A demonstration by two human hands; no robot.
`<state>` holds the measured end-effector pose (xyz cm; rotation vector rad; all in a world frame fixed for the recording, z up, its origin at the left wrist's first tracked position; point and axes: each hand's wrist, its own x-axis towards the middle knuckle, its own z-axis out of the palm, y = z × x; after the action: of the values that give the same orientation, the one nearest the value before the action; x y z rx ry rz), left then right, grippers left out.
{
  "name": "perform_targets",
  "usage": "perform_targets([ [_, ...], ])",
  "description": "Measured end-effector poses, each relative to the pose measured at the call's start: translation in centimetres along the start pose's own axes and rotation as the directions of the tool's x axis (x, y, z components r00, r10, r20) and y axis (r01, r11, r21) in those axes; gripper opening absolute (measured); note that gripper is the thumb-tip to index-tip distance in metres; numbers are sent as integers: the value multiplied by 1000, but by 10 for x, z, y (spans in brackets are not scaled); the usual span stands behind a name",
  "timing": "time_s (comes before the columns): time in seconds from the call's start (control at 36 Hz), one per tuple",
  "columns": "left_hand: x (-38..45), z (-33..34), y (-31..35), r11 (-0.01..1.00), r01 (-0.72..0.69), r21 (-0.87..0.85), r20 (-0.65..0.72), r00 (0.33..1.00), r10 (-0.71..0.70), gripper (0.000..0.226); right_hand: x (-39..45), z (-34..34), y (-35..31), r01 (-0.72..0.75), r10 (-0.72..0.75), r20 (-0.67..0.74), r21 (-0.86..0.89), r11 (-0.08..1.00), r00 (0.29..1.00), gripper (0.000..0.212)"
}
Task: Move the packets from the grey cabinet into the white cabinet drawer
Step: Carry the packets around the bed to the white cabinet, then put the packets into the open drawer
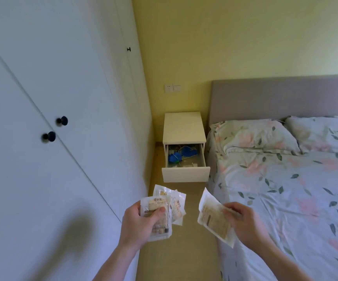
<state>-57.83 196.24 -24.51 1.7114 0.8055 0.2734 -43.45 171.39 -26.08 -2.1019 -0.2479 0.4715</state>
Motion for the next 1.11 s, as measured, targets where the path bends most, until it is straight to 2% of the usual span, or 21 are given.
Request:
perform_targets([
  [0.22, 107, 14, 20, 999, 2, 53, 21, 1000, -4, 20, 104, 3, -36, 11, -9, -27, 52, 999, 1000, 20],
  [0.5, 262, 16, 24, 997, 76, 14, 48, 996, -77, 20, 216, 7, -47, -116, 118, -128, 23, 993, 985, 20],
  [0.81, 402, 43, 43, 990, 107, 94, 127, 985, -119, 23, 315, 16, -56, -216, 228, -175, 85, 973, 958, 22],
  [1.11, 515, 75, 54, 964, 241, 110, 64, 966, -249, 21, 478, 25, -42, -378, 386, -55, 118, 918, 921, 19],
])
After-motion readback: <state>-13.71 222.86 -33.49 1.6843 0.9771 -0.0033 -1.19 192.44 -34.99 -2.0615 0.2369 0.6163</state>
